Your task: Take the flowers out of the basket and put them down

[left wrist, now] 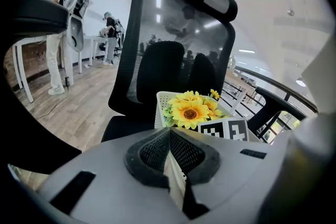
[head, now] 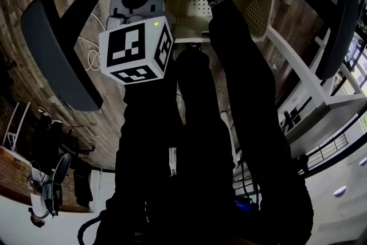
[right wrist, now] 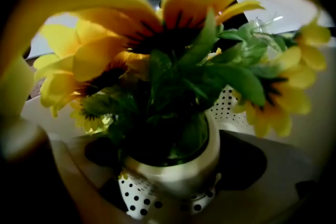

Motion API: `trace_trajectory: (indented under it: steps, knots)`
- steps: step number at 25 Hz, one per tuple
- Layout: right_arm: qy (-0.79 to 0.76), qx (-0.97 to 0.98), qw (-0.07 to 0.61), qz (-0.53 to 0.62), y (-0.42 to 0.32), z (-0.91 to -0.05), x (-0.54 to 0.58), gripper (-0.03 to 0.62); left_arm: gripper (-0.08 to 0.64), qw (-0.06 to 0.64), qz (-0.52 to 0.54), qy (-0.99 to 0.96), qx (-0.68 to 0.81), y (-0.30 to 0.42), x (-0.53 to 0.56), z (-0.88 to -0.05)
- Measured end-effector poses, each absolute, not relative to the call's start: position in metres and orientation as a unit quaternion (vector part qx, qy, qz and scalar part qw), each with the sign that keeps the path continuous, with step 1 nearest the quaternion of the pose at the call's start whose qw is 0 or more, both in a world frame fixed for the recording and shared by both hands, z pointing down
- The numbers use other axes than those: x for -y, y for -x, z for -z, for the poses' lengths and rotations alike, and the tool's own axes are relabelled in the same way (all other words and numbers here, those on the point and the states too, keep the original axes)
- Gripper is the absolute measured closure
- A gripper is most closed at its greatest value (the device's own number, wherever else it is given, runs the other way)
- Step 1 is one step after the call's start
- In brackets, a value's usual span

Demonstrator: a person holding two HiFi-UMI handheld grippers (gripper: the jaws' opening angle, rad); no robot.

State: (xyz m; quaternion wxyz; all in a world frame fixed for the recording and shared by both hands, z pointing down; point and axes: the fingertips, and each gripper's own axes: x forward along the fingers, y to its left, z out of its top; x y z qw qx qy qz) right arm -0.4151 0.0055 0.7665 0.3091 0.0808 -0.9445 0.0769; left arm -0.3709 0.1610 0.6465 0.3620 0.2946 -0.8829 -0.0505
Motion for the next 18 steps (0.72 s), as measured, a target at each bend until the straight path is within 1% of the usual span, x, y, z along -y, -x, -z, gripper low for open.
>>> trace_trajectory:
  steps: [18]
  knots:
    - [-0.086,0.950,0.288,-0.083,0.427,-0.764,-0.006,0.048,0.558,0.362,0.048,-0.293,0.883,0.374,-0.167,-0.655]
